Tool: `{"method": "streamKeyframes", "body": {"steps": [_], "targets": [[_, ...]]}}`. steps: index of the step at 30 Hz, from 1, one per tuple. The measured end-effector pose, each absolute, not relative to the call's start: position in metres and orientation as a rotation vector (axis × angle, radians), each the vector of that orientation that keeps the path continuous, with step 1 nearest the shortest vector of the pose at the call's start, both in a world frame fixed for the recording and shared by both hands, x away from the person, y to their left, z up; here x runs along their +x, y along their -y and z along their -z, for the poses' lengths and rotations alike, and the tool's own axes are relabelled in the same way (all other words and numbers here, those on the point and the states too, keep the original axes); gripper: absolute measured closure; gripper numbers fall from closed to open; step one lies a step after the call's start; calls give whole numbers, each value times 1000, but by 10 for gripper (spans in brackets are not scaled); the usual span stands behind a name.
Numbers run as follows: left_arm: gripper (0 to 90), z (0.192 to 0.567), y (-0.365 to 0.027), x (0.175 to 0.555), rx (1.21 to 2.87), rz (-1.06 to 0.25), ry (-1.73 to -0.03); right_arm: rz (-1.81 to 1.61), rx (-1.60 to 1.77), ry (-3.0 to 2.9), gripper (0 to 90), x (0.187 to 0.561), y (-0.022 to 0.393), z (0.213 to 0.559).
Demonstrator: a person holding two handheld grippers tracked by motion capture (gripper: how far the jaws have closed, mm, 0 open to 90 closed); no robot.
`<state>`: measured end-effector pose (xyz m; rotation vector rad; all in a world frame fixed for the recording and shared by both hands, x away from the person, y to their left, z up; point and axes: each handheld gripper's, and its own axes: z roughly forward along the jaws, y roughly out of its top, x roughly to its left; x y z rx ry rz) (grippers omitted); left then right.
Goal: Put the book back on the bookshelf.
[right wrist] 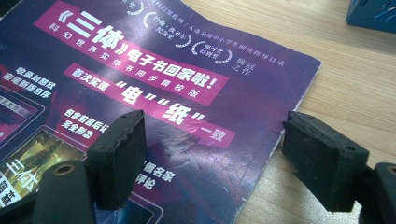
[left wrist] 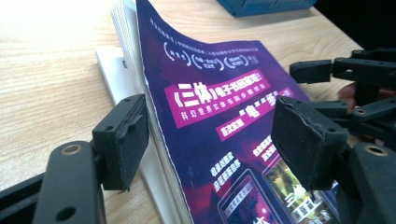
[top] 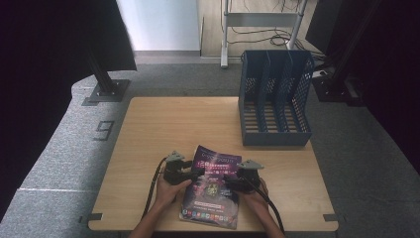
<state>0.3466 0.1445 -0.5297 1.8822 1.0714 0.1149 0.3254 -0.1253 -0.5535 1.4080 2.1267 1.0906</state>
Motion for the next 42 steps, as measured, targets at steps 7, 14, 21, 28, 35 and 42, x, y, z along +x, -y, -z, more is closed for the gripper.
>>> {"method": "streamKeyframes", "body": {"steps": [7, 14, 21, 28, 35, 42], "targets": [[288, 529, -145, 346, 1875, -120, -1059, -1090, 1409, -2125, 217, 325, 125, 553], [300, 529, -146, 345, 1857, -110, -1043, -1090, 1410, -2123, 218, 325, 125, 554], [329, 535, -142, 348, 1846, -45, -1033, -1091, 1412, -2122, 219, 325, 125, 553], [341, 539, -132, 348, 1936, -116, -1036, -1091, 1412, -2121, 220, 325, 125, 554], [369, 540, -129, 359, 1979, -127, -1038, -1090, 1413, -2119, 224, 325, 125, 554], [391, 543, -126, 367, 1989, -111, -1047, -1091, 1414, -2118, 226, 325, 125, 553]]}}
